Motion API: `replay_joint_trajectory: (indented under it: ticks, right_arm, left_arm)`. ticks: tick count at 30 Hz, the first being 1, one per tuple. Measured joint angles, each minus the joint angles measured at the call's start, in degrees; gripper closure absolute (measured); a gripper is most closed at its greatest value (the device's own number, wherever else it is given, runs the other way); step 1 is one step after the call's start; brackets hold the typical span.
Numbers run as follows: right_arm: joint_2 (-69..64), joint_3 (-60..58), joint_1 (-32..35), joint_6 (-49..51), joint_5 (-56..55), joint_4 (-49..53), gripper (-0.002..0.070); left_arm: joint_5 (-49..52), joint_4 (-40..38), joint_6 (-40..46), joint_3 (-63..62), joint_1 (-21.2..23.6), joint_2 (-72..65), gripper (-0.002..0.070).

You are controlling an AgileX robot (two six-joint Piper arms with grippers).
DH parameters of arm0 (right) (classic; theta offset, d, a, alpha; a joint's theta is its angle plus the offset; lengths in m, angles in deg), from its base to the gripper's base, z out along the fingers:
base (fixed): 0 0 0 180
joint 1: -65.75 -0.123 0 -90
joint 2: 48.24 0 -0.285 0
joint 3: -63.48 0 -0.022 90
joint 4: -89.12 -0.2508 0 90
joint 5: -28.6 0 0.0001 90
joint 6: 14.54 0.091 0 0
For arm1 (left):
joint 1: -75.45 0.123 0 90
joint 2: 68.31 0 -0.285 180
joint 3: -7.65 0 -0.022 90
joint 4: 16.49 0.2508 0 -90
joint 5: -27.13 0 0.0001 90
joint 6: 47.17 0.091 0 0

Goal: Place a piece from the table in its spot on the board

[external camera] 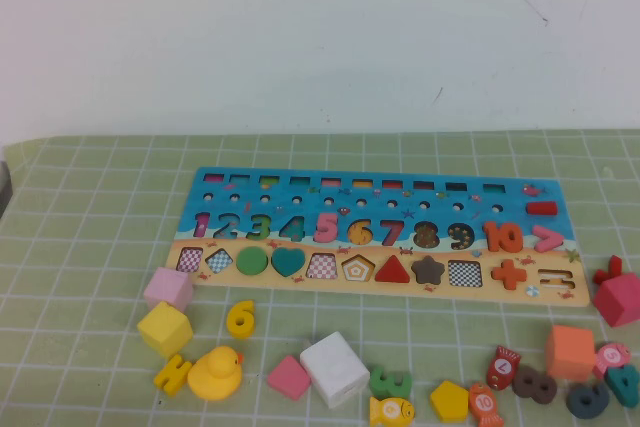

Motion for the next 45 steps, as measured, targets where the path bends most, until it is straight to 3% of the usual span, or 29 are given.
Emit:
replay_joint_trajectory:
  ticks: [10,23,30,45]
  right_arm:
    - [0.00,0.00,0.00,-6.24,0.00,0.00,0.0679]
    - [0.00,0.00,0.00,-6.42,0.00,0.00,0.0679]
    - [0.00,0.00,0.00,-6.42,-0.31,7.76,0.0679]
    - [0.00,0.00,0.00,-6.42,-0.31,5.72,0.0679]
  left_arm:
    - [0.00,0.00,0.00,0.00,0.00,0.00,0.0677]
    - [0.00,0.00,0.00,0.00,0.00,0.00,0.0677]
    - [0.00,0.00,0.00,0.00,0.00,0.00,0.0677]
    - [0.00,0.00,0.00,0.00,0.00,0.00,0.0677]
